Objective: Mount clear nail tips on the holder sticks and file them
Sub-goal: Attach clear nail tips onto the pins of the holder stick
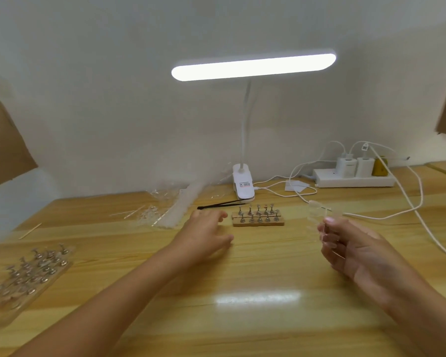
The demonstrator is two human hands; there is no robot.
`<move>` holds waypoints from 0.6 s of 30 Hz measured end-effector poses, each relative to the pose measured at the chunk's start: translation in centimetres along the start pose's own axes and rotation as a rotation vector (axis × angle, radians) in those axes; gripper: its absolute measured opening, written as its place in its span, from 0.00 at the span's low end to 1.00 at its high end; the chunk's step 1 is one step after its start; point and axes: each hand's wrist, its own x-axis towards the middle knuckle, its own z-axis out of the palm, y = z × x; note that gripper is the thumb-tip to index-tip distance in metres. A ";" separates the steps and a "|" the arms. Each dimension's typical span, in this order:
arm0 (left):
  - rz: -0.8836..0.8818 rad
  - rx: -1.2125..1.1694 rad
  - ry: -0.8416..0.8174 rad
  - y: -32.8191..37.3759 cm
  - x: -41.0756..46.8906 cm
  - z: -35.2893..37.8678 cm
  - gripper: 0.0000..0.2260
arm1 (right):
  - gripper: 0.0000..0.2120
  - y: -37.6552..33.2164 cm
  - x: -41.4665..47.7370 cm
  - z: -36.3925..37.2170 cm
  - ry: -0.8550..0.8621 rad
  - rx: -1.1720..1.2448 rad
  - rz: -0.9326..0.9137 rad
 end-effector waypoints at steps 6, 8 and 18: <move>-0.081 -0.003 0.045 1.4 3.5 2.3 0.17 | 0.07 -1.6 0.5 -1.6 -0.031 -0.036 0.043; -0.079 -0.023 0.062 1.4 3.6 2.6 0.17 | 0.06 -1.8 0.6 -1.9 -0.034 -0.057 0.077; -0.033 -0.047 0.172 0.9 3.5 2.2 0.13 | 0.02 -3.3 1.2 -3.3 0.089 -0.090 -0.018</move>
